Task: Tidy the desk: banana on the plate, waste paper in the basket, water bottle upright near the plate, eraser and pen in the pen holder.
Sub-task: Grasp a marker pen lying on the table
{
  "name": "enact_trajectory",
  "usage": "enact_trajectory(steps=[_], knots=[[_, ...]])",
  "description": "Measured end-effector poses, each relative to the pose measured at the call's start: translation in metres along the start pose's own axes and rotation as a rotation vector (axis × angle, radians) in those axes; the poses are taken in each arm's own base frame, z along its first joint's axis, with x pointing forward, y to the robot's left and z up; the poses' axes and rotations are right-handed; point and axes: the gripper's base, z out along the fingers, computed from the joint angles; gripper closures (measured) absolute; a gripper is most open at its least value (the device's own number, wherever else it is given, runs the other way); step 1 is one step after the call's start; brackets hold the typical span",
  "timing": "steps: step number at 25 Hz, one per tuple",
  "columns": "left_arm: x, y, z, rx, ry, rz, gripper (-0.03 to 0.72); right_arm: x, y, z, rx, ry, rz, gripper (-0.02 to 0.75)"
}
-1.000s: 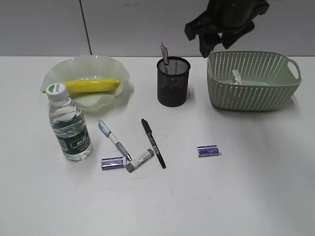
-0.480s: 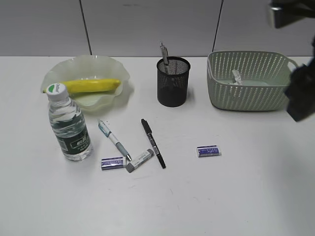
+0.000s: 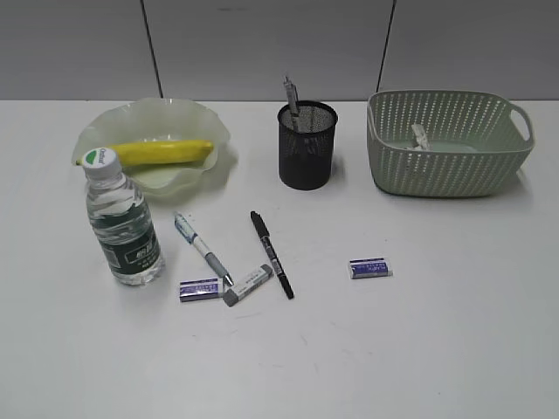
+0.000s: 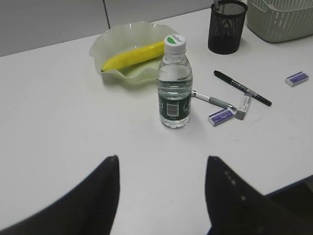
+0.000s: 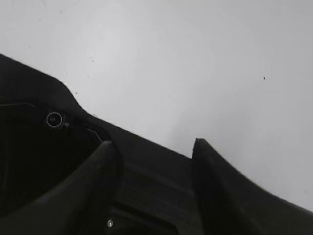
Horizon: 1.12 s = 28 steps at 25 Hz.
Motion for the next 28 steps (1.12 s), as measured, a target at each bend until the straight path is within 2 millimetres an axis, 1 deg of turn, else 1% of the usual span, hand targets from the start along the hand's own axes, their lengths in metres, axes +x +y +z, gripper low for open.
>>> enact_trajectory(steps=[2,5,9,12,14,17,20,21,24,28], knots=[[0.000,0.000,0.000,-0.001,0.000,0.000,0.271,0.021,-0.001,-0.006,-0.005,-0.095,0.006,0.332],[0.000,0.000,0.000,-0.001,0.000,0.000,0.271,0.046,-0.002,-0.014,-0.012,-0.271,0.015,0.332],[0.000,0.000,0.000,-0.001,0.000,0.000,0.271,0.070,-0.004,-0.025,-0.015,-0.490,0.006,0.332],[-0.001,0.000,0.002,0.006,0.009,-0.004,0.278,0.082,-0.005,-0.033,-0.013,-0.589,0.000,0.332],[-0.006,-0.002,0.007,0.033,0.039,-0.021,0.286,0.085,-0.005,-0.035,-0.012,-0.615,-0.004,0.334],[-0.026,-0.007,0.019,0.102,0.049,-0.079,0.294,0.085,-0.005,-0.035,-0.015,-0.623,-0.022,0.333],[-0.051,-0.011,0.039,0.176,0.076,-0.166,0.297,0.086,-0.003,-0.035,-0.024,-0.623,-0.038,0.333],[-0.059,-0.011,0.049,0.190,0.095,-0.195,0.297,0.086,-0.003,-0.035,-0.024,-0.623,-0.040,0.333],[-0.076,-0.014,0.085,0.242,0.172,-0.315,0.298,0.085,-0.003,-0.035,-0.025,-0.624,-0.043,0.333],[-0.089,-0.018,0.137,0.302,0.302,-0.467,0.298,0.085,-0.003,-0.035,-0.025,-0.624,-0.043,0.334]])
